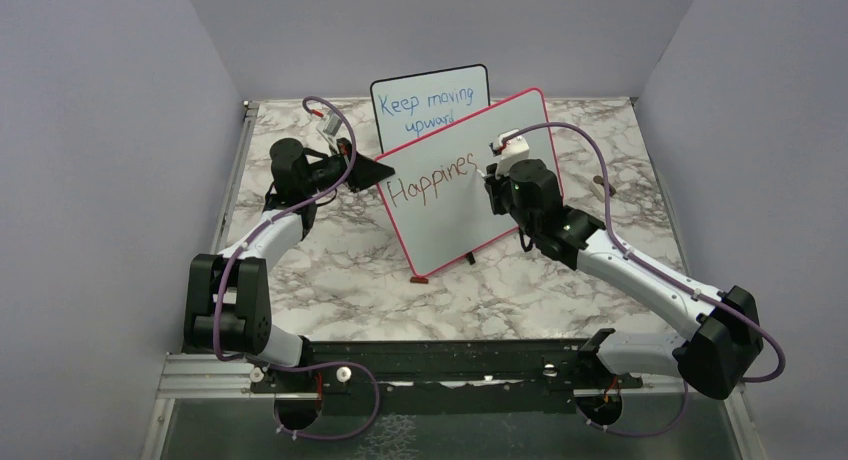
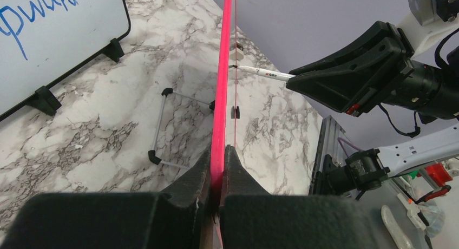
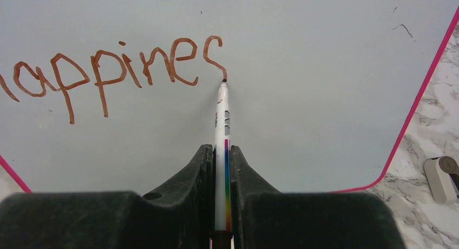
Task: Write a sentence on the whiteboard
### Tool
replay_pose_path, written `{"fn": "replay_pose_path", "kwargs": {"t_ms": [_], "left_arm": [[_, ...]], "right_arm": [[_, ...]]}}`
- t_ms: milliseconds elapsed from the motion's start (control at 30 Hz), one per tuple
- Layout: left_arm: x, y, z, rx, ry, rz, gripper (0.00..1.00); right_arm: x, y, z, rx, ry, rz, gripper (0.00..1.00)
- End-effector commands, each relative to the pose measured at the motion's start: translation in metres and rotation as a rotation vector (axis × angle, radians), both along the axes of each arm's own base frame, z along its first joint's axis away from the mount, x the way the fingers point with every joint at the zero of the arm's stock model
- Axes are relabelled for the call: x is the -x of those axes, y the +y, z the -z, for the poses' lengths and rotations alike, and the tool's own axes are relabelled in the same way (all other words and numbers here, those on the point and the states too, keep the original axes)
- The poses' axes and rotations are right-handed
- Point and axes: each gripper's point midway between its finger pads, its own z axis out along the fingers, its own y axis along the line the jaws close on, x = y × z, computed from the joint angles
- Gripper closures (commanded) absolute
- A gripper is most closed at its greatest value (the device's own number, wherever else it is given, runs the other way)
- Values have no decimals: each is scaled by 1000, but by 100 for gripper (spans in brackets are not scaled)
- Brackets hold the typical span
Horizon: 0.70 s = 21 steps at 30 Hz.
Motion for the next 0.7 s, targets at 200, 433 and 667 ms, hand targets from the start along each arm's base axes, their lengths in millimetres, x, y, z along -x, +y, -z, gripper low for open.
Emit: {"fn": "replay_pose_path", "kwargs": {"t_ms": [200,433,667], "left_arm": [[-1,-1,20,-37,29,11,100],[-1,-1,21,-37,31,11,100],[-1,-1,21,-38,31,11,100]], "right_arm": [[1,22,-13,-88,-5,-87,99],[-3,19,-25,-109,-37,-56,99],[-1,5,-34,-110,-72,-4,99]]}}
